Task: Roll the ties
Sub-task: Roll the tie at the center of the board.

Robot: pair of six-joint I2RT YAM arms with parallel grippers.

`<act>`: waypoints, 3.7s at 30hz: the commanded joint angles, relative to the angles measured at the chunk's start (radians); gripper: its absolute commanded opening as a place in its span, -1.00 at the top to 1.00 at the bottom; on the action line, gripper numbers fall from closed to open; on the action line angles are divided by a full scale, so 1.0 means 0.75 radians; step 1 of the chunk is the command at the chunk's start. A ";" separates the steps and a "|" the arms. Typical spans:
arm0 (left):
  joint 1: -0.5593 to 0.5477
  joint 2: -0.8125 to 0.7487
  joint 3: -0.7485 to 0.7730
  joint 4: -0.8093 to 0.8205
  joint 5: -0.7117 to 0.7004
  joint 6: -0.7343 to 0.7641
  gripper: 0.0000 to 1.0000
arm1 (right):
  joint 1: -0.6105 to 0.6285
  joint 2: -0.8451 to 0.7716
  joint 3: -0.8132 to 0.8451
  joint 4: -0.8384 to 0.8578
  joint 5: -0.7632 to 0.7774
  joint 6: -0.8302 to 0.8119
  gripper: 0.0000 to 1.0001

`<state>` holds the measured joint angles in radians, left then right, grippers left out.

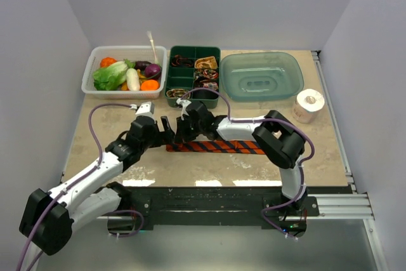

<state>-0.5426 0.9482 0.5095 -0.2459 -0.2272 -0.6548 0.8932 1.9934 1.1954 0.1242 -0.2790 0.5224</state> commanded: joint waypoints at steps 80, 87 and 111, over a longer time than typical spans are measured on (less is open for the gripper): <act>0.175 0.117 -0.495 0.975 0.610 -0.256 0.48 | 0.038 -0.103 -0.328 0.258 0.055 0.054 1.00; 0.175 0.098 -0.228 0.563 0.463 -0.035 0.76 | 0.051 -0.013 -0.168 0.252 0.008 0.060 1.00; 0.175 0.255 0.141 0.011 0.307 0.216 1.00 | 0.048 -0.046 -0.068 0.170 0.053 0.056 1.00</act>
<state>-0.4080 1.1400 0.5678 -0.2253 0.0128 -0.5289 0.9249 1.9686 1.1076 0.2394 -0.2516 0.5652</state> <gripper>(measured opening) 0.292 0.006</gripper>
